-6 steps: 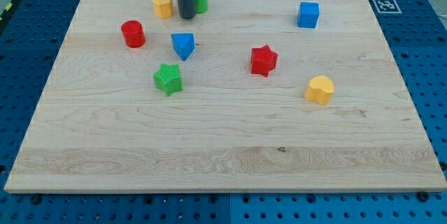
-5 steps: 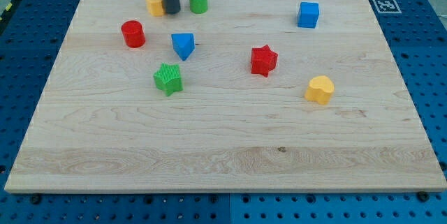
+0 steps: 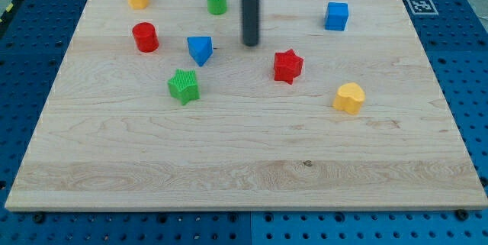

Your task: Push the yellow heart to the yellow hexagon

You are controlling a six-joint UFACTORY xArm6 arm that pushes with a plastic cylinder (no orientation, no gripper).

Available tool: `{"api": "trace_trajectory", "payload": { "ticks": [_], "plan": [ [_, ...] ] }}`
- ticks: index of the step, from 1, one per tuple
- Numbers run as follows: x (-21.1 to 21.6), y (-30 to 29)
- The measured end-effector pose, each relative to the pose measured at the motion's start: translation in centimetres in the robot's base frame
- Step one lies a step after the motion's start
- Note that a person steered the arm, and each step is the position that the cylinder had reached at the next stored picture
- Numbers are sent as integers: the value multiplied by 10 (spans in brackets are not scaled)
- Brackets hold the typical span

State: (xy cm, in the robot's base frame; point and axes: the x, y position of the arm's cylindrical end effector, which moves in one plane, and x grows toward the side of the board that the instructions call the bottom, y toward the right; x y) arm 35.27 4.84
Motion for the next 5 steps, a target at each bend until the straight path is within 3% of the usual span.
{"api": "trace_trajectory", "payload": {
  "ticks": [1,3,4,5],
  "plan": [
    [23,96],
    [133,184],
    [169,178],
    [165,121]
  ]
}}
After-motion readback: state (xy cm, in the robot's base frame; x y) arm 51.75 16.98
